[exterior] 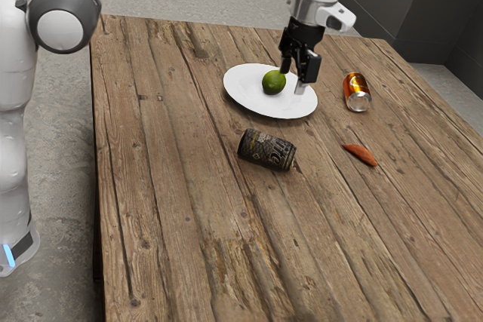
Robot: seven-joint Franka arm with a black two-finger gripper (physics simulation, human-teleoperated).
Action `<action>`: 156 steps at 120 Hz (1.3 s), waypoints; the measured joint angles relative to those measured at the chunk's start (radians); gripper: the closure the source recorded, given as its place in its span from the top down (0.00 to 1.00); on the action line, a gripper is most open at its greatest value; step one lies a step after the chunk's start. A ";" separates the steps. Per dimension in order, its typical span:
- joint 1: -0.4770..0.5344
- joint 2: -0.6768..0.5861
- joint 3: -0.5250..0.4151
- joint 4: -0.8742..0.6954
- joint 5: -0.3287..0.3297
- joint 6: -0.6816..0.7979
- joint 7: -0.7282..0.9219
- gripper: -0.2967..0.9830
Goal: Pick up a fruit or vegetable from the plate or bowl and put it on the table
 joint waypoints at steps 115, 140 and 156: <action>0.018 0.281 0.467 0.183 0.036 0.034 -0.503 0.77; 0.069 0.427 0.479 0.305 0.023 0.195 -0.449 0.77; 0.091 0.473 0.435 0.346 -0.025 0.263 -0.396 0.77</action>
